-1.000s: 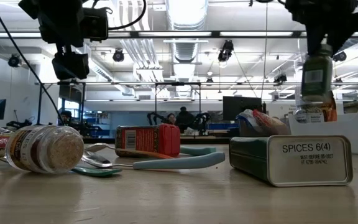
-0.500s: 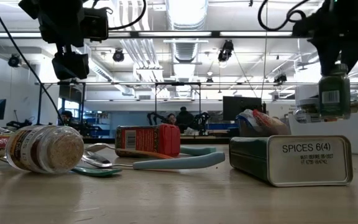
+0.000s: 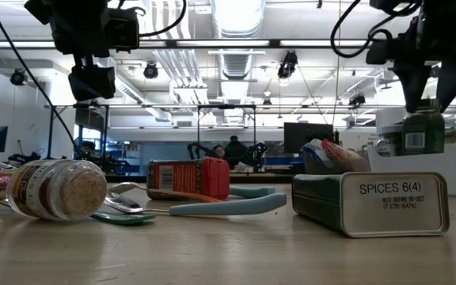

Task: Pick & Place Food Item
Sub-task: Put the green seasoning bottle into the white bin

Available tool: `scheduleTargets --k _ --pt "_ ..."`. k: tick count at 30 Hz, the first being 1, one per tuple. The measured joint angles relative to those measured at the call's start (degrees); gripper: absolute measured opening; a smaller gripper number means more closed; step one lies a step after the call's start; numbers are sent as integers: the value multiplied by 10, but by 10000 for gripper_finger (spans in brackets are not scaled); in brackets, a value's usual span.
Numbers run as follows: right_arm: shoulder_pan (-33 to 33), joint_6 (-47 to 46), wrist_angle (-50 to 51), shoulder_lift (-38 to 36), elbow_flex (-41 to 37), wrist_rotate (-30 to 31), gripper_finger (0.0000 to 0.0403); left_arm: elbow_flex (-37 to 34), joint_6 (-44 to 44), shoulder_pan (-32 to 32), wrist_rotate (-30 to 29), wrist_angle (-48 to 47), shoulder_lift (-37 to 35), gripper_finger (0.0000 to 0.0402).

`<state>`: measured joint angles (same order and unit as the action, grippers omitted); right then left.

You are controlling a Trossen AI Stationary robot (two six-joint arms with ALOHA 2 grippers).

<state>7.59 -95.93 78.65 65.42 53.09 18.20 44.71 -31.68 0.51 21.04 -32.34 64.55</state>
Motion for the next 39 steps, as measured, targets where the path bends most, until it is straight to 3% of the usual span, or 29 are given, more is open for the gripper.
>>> scheduleTargets --k 16,39 --pt "-1 -33 -17 97 1 -2 197 0 -6 0 -4 32 0 289" --pt "-1 -61 -40 123 1 4 213 0 33 17 -5 39 0 289"
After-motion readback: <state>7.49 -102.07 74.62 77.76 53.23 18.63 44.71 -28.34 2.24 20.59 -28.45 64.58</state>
